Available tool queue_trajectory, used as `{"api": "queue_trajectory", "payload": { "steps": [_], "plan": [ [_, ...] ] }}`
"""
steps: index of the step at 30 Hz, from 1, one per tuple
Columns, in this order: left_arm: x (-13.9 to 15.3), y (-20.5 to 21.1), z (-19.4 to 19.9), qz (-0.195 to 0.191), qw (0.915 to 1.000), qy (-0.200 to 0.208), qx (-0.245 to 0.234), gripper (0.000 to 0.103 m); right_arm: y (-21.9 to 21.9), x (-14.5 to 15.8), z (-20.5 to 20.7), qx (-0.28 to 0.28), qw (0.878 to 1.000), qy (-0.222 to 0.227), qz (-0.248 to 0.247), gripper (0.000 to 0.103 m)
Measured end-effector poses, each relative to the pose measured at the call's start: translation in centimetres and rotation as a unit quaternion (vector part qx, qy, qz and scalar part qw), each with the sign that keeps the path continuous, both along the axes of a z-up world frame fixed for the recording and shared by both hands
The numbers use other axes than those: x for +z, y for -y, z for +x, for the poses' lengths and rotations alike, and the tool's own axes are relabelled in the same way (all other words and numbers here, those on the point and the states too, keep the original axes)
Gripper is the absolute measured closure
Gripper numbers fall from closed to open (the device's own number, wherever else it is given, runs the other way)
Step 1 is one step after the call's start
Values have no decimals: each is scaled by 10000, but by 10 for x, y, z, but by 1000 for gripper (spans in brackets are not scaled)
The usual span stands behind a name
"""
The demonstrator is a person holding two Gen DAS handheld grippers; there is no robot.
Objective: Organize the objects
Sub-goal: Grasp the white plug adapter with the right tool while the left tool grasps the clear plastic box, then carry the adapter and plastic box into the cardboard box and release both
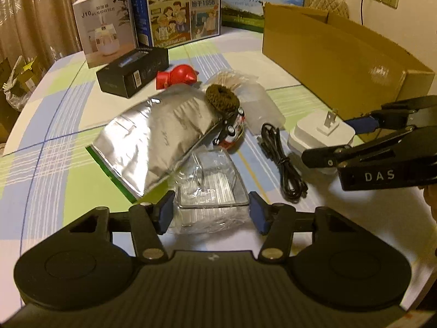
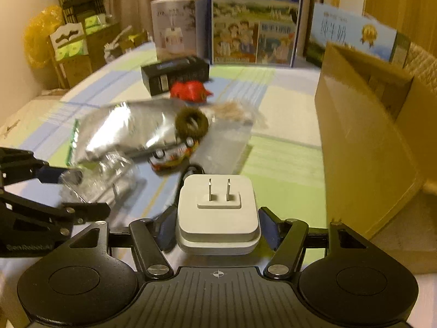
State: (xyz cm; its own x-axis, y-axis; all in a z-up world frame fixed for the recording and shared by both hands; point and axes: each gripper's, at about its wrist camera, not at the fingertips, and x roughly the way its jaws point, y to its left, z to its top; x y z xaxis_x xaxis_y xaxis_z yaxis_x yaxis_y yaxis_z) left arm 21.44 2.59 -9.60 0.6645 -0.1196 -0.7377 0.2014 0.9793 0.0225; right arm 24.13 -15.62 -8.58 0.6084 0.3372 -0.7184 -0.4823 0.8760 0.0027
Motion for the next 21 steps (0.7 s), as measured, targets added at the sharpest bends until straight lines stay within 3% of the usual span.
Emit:
{"api": "queue_trajectory", "payload": {
  "steps": [12, 21],
  "plan": [
    [33, 10, -19, -198, 9997, 152, -17, 55, 13, 34, -20, -179, 9994, 150, 242, 42],
    [94, 42, -23, -481, 9955, 780, -261, 55, 44, 98, -32, -565, 9911, 1096, 507, 42]
  ]
}}
